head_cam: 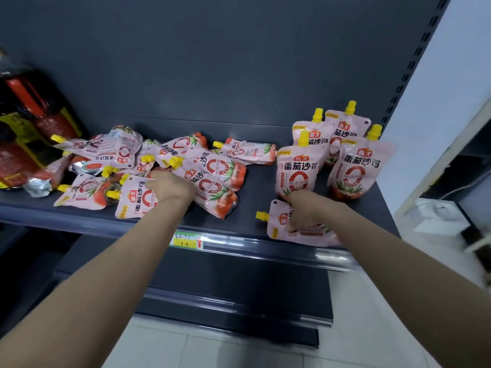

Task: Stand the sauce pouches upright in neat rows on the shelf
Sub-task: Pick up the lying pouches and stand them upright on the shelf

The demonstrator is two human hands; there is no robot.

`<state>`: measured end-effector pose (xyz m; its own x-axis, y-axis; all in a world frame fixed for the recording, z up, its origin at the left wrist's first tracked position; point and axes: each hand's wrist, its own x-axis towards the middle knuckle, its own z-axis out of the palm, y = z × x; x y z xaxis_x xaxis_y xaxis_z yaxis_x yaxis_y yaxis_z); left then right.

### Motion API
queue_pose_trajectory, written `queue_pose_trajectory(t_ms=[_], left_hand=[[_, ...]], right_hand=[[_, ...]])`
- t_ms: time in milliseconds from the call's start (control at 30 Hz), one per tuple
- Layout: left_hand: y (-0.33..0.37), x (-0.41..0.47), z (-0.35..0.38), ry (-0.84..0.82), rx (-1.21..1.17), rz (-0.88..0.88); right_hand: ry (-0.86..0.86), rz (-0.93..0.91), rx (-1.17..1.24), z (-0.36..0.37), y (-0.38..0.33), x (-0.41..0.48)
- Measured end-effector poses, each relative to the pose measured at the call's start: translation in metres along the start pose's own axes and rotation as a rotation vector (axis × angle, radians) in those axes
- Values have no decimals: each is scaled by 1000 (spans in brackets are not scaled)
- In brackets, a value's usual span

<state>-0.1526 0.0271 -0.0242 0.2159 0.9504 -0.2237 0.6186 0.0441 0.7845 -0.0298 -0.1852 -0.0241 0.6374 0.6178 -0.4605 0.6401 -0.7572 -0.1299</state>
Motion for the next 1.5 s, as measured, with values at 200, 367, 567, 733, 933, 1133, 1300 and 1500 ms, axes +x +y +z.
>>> queue_pose_trajectory(t_ms=[200, 367, 567, 733, 933, 1133, 1300, 1500], left_hand=[[3, 0, 0, -111, -169, 23], [3, 4, -1, -145, -216, 56], [15, -15, 9, -230, -268, 251], [20, -39, 23, -359, -254, 440], [30, -67, 41, -485, -274, 542], [37, -84, 55, -588, -210, 515], [40, -89, 55, -648, -156, 527], [44, -93, 44, -760, -96, 583]], right_hand=[[78, -12, 97, -8, 0, -7], [151, -70, 147, -17, 2, -20], [278, -46, 376, -27, 13, -42], [485, 68, 571, -37, 37, -60], [717, 263, 888, -36, 70, -80], [783, 391, 907, -25, 91, -89], [759, 405, 900, -27, 93, -94], [758, 386, 818, -31, 78, -91]])
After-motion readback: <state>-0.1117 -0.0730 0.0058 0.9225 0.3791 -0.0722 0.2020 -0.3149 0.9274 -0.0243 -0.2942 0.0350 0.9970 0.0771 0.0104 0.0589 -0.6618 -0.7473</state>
